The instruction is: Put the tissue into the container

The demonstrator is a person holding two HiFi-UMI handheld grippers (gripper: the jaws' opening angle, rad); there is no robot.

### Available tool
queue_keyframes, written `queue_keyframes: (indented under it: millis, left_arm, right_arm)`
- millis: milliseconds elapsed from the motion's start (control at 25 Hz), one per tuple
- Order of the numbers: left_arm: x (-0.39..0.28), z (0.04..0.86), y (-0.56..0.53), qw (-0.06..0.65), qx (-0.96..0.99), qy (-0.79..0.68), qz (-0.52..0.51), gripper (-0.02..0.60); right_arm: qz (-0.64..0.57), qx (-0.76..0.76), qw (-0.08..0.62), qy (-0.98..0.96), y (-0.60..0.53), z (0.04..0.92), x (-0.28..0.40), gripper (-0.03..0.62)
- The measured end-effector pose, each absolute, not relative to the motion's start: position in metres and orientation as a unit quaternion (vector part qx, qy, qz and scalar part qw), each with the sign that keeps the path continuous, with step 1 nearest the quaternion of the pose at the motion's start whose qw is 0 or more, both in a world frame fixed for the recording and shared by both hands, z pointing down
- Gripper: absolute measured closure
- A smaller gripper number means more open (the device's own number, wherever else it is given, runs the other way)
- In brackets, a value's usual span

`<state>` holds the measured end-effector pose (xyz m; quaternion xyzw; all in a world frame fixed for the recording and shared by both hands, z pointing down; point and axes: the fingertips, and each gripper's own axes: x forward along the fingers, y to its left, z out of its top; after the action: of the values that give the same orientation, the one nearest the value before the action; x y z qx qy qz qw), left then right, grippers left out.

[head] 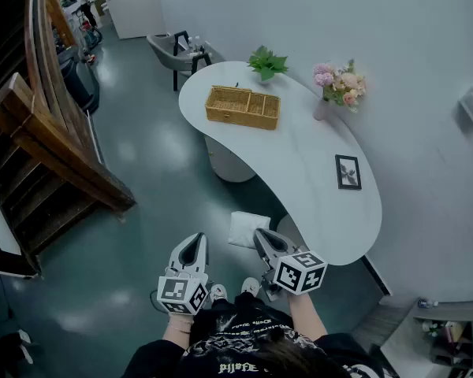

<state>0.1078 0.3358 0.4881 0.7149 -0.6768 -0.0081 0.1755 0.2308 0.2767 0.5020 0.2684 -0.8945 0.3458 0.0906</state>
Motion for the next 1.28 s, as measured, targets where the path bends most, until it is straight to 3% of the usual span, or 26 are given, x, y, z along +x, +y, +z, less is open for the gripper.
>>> queue_keyframes:
  millis: [440, 1280]
  left_arm:
    - [0.111, 0.492, 0.374, 0.182, 0.717, -0.673, -0.012, 0.555]
    - [0.169, 0.512, 0.324, 0.185, 0.703, -0.687, -0.016, 0.555]
  right_arm:
    - [0.334, 0.251, 0.093, -0.904, 0.326, 0.497, 0.217, 0.566]
    - [0.310, 0.227, 0.095, -0.918, 0.268, 0.507, 0.256, 0.566]
